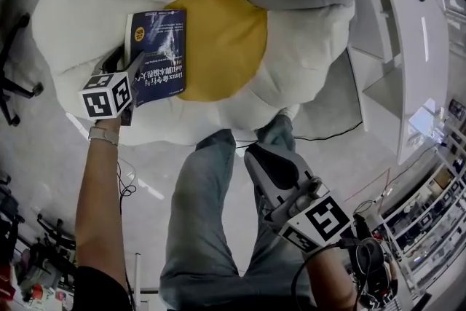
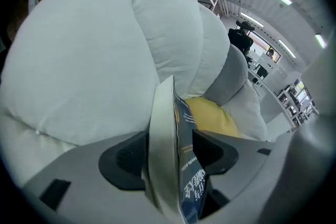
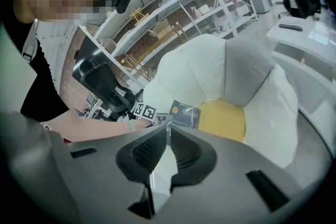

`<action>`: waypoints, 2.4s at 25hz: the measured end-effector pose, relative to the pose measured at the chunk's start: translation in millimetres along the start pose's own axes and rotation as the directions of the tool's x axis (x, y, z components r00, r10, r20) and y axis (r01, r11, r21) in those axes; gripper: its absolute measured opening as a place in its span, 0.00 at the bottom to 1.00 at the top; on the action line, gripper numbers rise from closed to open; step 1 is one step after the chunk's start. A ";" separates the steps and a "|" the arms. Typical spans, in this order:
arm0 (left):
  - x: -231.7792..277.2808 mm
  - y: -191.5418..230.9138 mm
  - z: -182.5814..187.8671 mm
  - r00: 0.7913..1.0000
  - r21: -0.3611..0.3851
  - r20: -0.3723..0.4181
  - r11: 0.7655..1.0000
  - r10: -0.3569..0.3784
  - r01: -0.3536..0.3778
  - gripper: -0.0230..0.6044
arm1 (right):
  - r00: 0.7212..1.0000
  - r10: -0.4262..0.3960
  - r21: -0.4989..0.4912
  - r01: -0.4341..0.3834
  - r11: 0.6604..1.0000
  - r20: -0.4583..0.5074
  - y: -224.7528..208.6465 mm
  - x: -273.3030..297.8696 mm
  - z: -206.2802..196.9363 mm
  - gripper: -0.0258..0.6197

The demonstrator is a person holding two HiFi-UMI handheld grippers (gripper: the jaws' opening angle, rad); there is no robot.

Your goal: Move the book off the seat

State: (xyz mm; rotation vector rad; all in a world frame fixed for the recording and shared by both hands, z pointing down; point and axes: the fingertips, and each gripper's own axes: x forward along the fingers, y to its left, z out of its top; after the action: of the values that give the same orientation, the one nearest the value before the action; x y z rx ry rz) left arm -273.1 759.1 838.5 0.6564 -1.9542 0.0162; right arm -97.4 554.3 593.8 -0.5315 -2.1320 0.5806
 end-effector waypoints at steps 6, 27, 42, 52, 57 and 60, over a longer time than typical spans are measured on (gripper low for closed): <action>22.7 -2.9 -5.7 0.998 0.033 -0.058 0.999 0.000 0.002 0.50 | 1.000 0.008 0.002 -0.008 1.000 0.006 -2.0 3.3 -5.8 0.06; 35.5 8.5 -27.4 0.985 -0.172 -0.159 0.981 0.067 -0.094 0.50 | 0.999 -0.008 0.083 0.004 0.997 0.051 -22.9 -11.0 -10.2 0.06; 49.2 8.8 -34.9 0.975 -0.196 -0.222 0.979 0.010 -0.055 0.52 | 0.997 0.040 0.119 -0.047 0.992 0.063 -17.8 -6.6 -33.3 0.06; 34.7 -0.6 -27.9 0.977 -0.131 -0.194 0.985 0.088 -0.115 0.39 | 0.996 0.066 0.098 -0.071 0.993 0.056 -20.7 -29.0 -42.9 0.06; 25.7 -12.8 -28.5 0.980 -0.138 -0.182 0.984 0.085 -0.111 0.33 | 0.995 0.076 0.103 -0.083 0.991 0.070 -31.1 -38.4 -43.2 0.06; 19.3 -23.8 -23.6 0.982 -0.137 -0.166 0.984 0.090 -0.114 0.32 | 0.992 0.094 0.102 -0.103 0.989 0.084 -36.9 -44.4 -39.2 0.06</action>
State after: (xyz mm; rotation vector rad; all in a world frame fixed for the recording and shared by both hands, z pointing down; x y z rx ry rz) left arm -249.0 737.3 859.4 0.4439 -1.8136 -0.0110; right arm -46.9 508.5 608.6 -0.5653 -2.1436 0.7780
